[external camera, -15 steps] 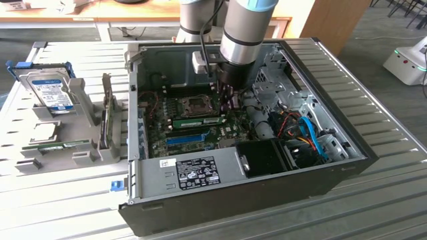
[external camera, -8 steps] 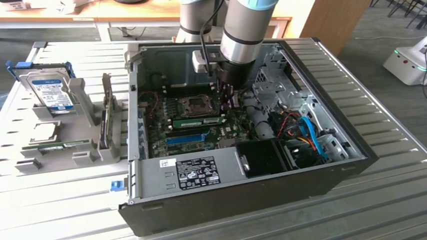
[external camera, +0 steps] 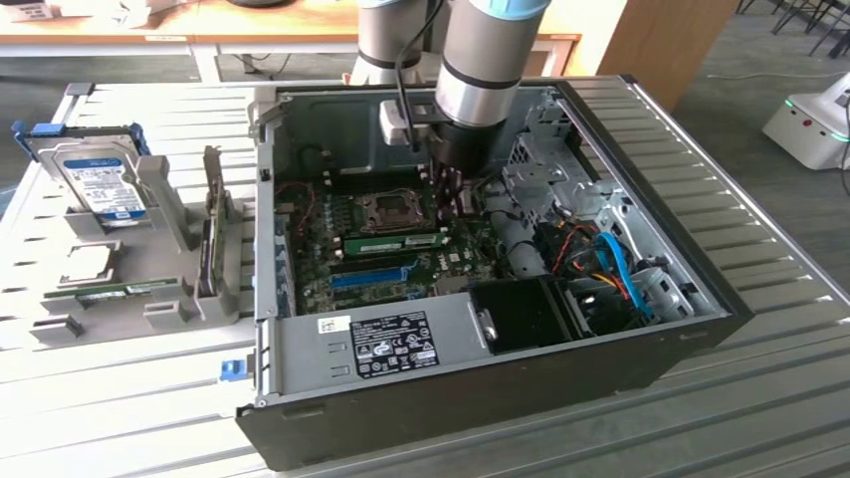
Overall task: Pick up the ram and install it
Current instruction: 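Press down the ram until it locks into place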
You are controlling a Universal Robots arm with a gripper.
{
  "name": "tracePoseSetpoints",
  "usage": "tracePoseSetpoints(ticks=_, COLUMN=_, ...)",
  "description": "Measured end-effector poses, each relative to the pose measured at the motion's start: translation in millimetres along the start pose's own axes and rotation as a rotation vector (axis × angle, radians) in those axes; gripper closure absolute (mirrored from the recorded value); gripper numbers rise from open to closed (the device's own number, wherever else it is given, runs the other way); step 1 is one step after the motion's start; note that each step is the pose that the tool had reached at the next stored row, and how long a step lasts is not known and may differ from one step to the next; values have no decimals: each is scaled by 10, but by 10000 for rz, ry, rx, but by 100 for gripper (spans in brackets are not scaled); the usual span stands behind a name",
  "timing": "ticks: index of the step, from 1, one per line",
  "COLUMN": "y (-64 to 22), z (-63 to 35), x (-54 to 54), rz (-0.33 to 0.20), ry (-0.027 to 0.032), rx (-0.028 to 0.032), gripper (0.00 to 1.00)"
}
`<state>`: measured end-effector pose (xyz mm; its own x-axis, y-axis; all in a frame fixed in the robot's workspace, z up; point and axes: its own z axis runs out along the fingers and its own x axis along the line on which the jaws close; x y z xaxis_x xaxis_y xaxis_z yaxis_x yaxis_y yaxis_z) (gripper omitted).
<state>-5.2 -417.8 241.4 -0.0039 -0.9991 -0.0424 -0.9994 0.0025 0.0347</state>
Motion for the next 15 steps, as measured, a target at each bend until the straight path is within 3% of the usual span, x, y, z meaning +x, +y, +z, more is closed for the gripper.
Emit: tracePoseSetpoints(ticks=15, y=236, z=9, x=1, rz=0, ry=-1, rx=1, gripper=89)
